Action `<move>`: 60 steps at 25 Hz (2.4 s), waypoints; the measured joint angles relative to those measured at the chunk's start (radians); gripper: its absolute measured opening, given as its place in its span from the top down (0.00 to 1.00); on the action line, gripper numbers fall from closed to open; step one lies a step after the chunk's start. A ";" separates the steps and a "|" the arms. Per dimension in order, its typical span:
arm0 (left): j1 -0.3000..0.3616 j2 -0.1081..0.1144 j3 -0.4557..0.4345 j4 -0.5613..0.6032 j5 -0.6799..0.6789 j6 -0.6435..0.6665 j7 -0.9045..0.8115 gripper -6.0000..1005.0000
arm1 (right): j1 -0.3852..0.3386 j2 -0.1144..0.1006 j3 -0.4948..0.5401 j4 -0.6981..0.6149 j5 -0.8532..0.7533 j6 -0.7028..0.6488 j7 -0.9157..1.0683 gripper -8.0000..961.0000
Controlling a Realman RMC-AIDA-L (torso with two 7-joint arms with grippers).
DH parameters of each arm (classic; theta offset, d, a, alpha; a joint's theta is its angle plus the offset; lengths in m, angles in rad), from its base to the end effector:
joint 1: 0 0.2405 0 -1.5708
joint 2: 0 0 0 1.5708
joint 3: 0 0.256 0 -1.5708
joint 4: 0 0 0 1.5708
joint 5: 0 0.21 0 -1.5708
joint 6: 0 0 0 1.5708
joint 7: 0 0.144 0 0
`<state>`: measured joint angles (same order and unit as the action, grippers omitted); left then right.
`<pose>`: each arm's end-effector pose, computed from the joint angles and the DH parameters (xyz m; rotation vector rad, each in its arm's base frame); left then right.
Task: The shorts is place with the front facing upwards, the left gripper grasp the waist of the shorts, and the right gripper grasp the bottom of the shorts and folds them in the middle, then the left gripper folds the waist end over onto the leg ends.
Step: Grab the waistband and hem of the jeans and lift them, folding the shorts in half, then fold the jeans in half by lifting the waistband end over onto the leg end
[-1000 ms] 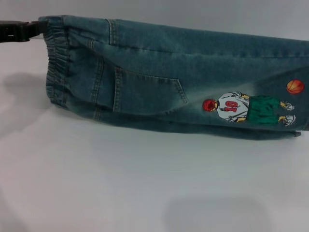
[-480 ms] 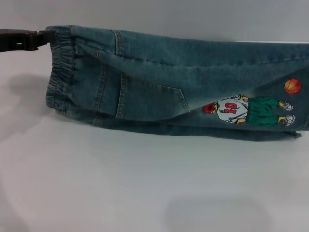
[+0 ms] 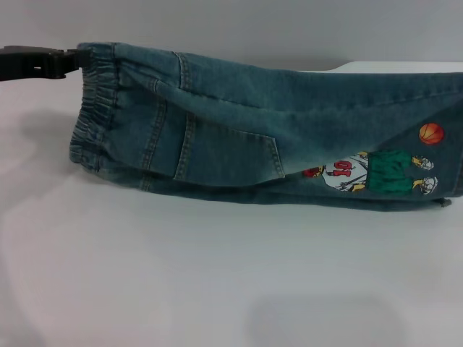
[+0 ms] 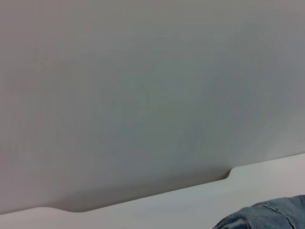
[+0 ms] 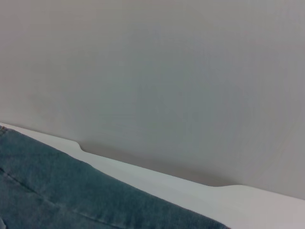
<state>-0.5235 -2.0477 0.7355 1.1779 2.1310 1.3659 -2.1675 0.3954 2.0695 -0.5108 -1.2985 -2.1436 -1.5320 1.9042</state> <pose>-0.2368 0.3880 0.1047 -2.2776 -1.0291 -0.5049 0.2853 0.3323 0.1455 -2.2264 0.8556 0.4300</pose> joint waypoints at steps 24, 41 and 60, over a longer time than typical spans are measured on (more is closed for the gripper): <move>-0.001 0.000 0.008 -0.042 0.000 -0.001 -0.025 0.80 | 0.008 0.001 -0.037 0.052 -0.006 0.052 -0.026 0.82; -0.009 0.038 0.016 -0.049 0.093 0.039 -0.037 0.30 | -0.021 0.001 -0.027 0.048 0.089 0.053 -0.050 0.53; 0.015 0.039 0.083 -0.091 0.257 0.109 0.228 0.17 | -0.008 0.002 -0.035 0.060 0.091 0.058 -0.052 0.53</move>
<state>-0.5082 -2.0082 0.8186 1.0868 2.3877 1.4752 -1.9397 0.3878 2.0715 -0.5457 -1.2386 -2.0523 -1.4739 1.8524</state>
